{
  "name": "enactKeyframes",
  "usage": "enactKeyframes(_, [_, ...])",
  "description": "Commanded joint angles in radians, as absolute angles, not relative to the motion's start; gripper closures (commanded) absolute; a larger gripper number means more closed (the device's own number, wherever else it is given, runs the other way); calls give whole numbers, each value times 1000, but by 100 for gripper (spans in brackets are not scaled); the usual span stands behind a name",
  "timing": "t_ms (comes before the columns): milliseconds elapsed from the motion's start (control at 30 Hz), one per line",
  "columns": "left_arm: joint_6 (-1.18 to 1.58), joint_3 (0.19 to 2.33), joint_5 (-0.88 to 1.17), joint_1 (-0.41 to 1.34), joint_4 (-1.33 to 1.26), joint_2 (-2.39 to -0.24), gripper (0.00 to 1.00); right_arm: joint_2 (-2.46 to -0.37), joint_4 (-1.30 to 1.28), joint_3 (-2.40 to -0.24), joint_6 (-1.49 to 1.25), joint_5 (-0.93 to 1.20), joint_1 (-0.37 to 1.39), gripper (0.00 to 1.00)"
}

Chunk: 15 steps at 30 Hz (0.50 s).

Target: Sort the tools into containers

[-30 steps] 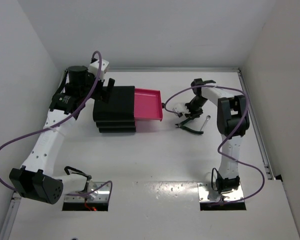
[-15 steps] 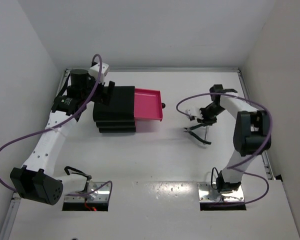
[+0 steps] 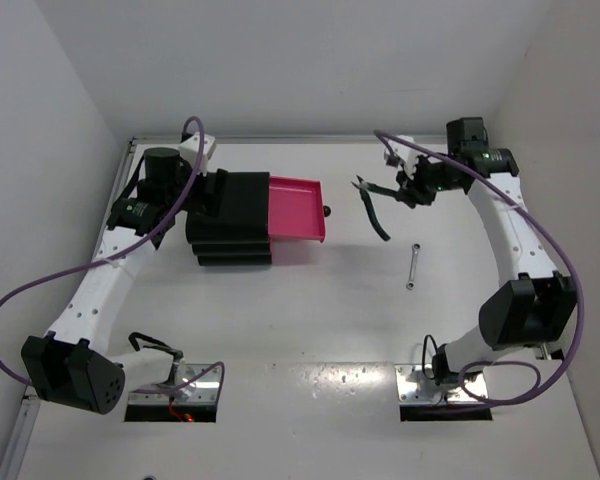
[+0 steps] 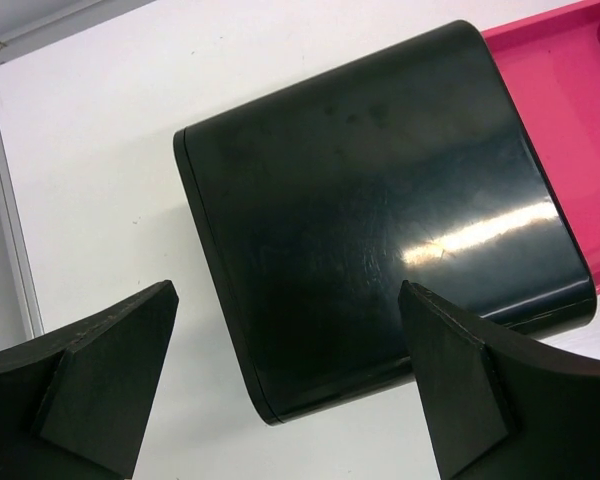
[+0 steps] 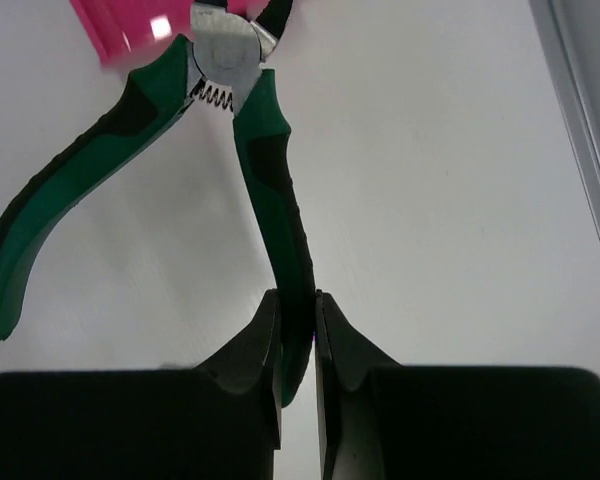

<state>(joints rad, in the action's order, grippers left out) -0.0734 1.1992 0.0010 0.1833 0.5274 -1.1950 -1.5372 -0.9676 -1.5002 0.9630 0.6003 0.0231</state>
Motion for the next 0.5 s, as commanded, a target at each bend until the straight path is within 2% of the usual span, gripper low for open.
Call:
enactKeyframes(0, [-57,1197,-9,175,486,-1160,1,-1581,-855,-1591,628,696,107,100])
enactKeyframes(167, [-57,1178,-9,175,486,-1160,1,-1652,-740,-1677,413,563,193,100])
enactKeyframes(467, [-57,1158,-9,175,477,-1160,1,-1683,-473,-1609,344,218,405,100])
